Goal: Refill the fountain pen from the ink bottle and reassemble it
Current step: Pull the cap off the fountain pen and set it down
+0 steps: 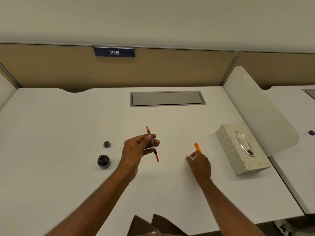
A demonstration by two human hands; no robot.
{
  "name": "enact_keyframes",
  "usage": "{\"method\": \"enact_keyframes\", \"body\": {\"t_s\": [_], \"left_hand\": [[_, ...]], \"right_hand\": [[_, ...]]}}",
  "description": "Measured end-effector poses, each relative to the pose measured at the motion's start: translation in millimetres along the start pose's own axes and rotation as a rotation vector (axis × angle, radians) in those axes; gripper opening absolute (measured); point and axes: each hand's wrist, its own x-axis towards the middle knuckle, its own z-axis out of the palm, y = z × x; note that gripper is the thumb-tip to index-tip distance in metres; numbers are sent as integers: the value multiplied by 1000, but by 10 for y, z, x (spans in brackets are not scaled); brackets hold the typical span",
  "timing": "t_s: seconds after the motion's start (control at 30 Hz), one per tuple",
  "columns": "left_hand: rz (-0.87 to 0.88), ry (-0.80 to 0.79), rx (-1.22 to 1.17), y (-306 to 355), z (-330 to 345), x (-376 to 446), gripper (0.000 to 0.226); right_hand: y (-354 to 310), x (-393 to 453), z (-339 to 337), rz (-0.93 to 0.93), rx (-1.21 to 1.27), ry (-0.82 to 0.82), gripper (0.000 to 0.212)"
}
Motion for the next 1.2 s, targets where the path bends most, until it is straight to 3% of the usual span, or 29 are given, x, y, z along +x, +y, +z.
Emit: {"method": "enact_keyframes", "body": {"t_s": [0.67, 0.83, 0.97, 1.1, 1.2], "left_hand": [[3, 1, -3, -11, -6, -4, 21], [8, 7, 2, -8, -25, -4, 21], [29, 16, 27, 14, -55, -10, 20], [66, 51, 35, 71, -156, -21, 18], [93, 89, 17, 133, -283, -13, 16]], "right_hand": [[-34, -17, -12, -15, -36, 13, 20], [-394, -96, -144, 38, 331, 2, 8], [-1037, -392, -384, -34, 683, -198, 10], [-1510, -785, -540, -89, 793, -448, 29], [-1705, -1020, -515, -44, 814, -544, 37]]}}
